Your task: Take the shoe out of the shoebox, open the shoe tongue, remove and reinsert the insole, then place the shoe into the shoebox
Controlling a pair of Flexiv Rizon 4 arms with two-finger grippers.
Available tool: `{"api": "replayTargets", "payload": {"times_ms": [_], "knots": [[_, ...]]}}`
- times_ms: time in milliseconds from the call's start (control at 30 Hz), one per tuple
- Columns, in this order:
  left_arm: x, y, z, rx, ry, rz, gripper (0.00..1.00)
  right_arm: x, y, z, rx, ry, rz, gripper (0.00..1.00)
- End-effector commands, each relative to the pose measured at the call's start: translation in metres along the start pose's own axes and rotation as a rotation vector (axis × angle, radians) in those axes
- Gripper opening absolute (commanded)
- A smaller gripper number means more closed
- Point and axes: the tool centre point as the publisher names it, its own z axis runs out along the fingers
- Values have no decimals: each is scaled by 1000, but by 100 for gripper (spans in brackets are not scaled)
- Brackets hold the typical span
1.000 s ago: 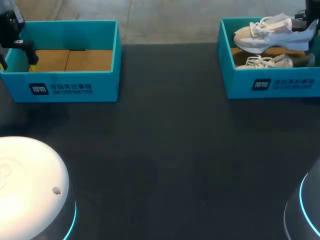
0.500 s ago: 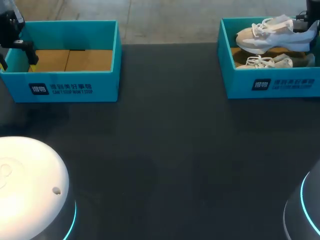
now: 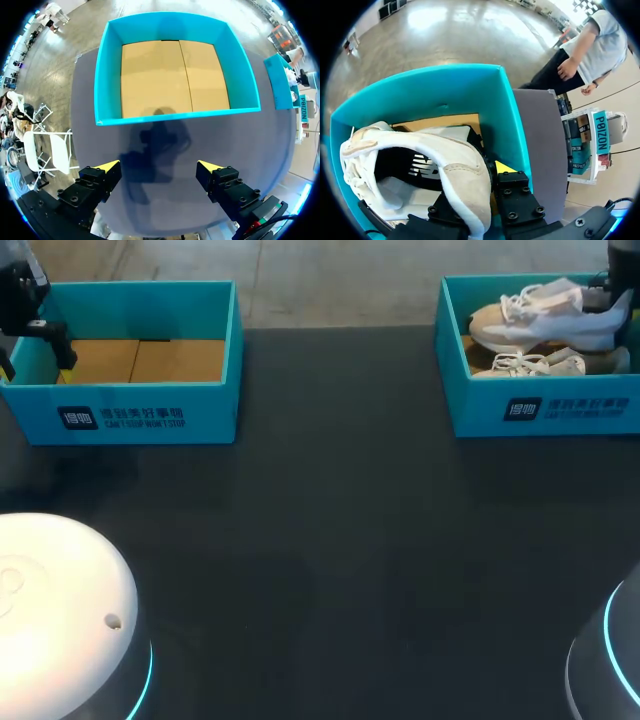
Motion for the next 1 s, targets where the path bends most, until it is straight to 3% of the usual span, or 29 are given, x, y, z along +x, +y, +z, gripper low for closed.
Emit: {"api": "replayTargets", "payload": {"times_ms": [33,1000], "knots": [[0,1,-1,1,-2,0,100,1,-3,1,-2,4,3,0],[0,1,-1,1,-2,0,100,18,-12,24,27,15,3,0]]}}
